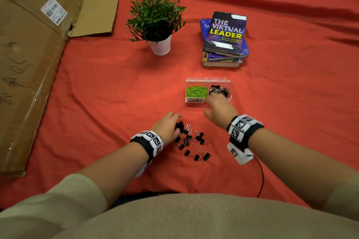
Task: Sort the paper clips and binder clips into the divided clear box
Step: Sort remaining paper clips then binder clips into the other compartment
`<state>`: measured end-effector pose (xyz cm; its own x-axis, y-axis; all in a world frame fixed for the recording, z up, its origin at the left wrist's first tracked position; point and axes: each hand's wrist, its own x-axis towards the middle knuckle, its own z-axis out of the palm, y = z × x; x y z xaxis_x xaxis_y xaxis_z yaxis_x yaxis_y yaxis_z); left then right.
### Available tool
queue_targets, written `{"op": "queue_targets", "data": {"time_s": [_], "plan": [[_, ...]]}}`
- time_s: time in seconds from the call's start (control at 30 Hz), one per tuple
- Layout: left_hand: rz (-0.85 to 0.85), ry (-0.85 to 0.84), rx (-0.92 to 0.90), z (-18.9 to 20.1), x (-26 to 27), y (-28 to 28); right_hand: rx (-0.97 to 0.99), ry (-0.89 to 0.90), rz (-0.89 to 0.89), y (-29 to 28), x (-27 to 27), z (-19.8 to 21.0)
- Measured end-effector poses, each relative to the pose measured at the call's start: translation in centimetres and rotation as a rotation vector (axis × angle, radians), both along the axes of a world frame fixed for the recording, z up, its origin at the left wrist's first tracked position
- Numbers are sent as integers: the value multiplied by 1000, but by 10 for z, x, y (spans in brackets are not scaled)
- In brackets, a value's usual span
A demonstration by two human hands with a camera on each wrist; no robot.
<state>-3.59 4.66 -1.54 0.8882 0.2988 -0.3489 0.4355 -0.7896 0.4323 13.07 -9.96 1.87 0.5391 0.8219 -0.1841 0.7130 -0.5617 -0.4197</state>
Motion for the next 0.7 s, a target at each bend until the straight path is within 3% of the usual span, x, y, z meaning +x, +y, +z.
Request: {"op": "queue_targets", "data": {"time_s": [0.1,0.2,0.33,0.7], "plan": [[-74,87,46,0,6,-1,-240,122,155,-8,-44,-19],[-125,128,69,-2,8,-2,-328,109,170,-16,-67,-37],[-125,105,42,-5,9,-2,-309,92,177,-22,-76,-46],[-67,76,-9,-3,11,-3,-160,261,115,-30,-61,-46]]}}
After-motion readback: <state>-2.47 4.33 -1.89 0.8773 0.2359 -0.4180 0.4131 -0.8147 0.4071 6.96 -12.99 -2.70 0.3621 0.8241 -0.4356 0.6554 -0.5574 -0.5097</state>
